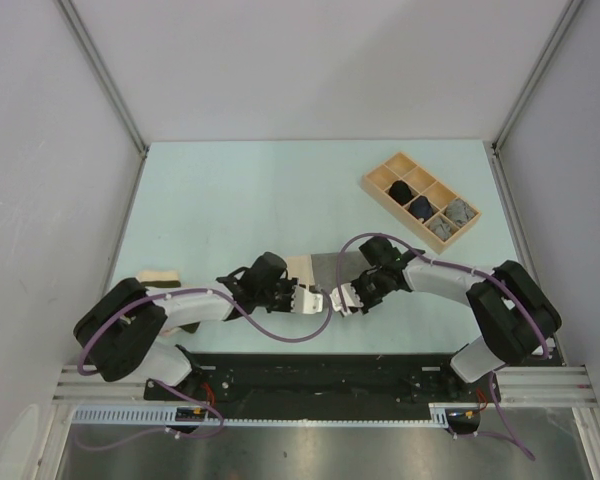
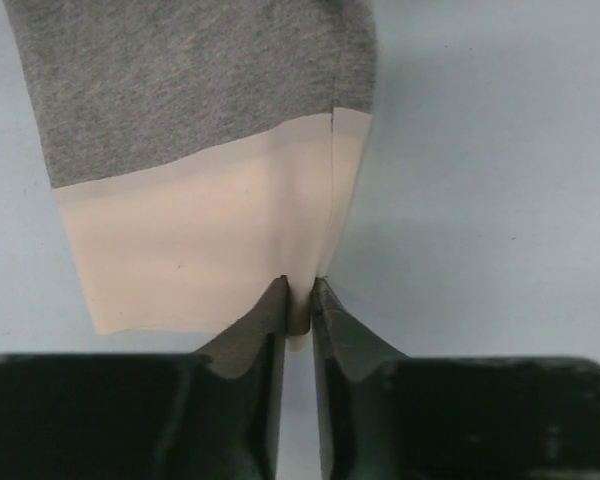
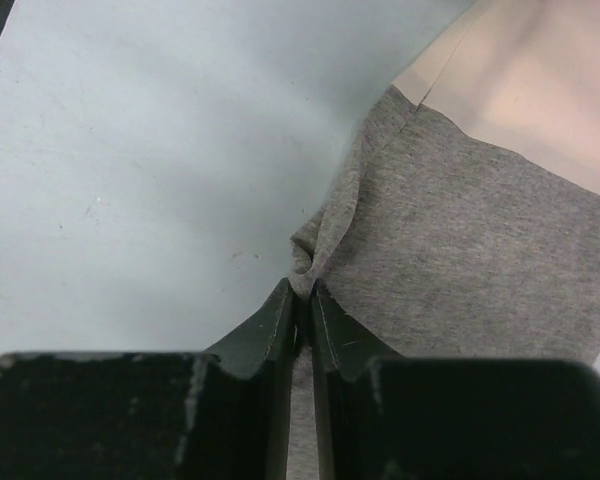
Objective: Roll the underwear
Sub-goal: Fold the underwear at the center of the board.
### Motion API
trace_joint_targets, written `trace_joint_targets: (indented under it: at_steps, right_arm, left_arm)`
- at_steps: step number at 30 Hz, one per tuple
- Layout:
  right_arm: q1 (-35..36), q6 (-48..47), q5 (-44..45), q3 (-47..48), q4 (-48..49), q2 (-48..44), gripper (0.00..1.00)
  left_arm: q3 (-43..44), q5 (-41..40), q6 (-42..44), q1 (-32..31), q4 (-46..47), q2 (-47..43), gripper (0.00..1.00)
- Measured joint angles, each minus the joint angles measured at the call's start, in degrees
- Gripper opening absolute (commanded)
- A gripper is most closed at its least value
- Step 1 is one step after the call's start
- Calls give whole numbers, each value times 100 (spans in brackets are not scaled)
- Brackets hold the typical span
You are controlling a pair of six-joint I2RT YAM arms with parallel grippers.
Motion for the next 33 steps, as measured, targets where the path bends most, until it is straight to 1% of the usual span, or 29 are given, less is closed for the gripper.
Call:
trace_joint_targets:
  at_steps: [1, 2, 4, 7, 12, 23, 26, 33]
  right_arm:
    - [-7, 2, 0, -2, 0, -7, 12]
    - [-11, 15, 2, -7, 0, -11, 10]
    - [-13, 44, 22, -17, -13, -31, 9]
    - [-22, 107, 17, -17, -61, -42, 6]
    - [-103, 197, -87, 50, -332, -50, 5]
    - [-433, 428, -789, 675, -1276, -33, 3]
    - [-466, 433, -859, 879, -1515, 70, 3]
    - [-570, 439, -957, 1537, -2085, 562, 3]
  left_arm:
    - [4, 2, 9, 0, -33, 0, 13]
    - [4, 7, 26, -2, -50, 0, 6]
    - [20, 31, 42, -2, -116, 0, 0]
    - [46, 90, 81, -2, -216, 0, 0]
    - [105, 326, 81, -4, -529, -70, 0]
    - [286, 938, -13, 46, -1353, -234, 0]
    - [415, 1113, -90, 197, -1513, -234, 0]
    - [833, 1668, -269, 881, -1867, -234, 0]
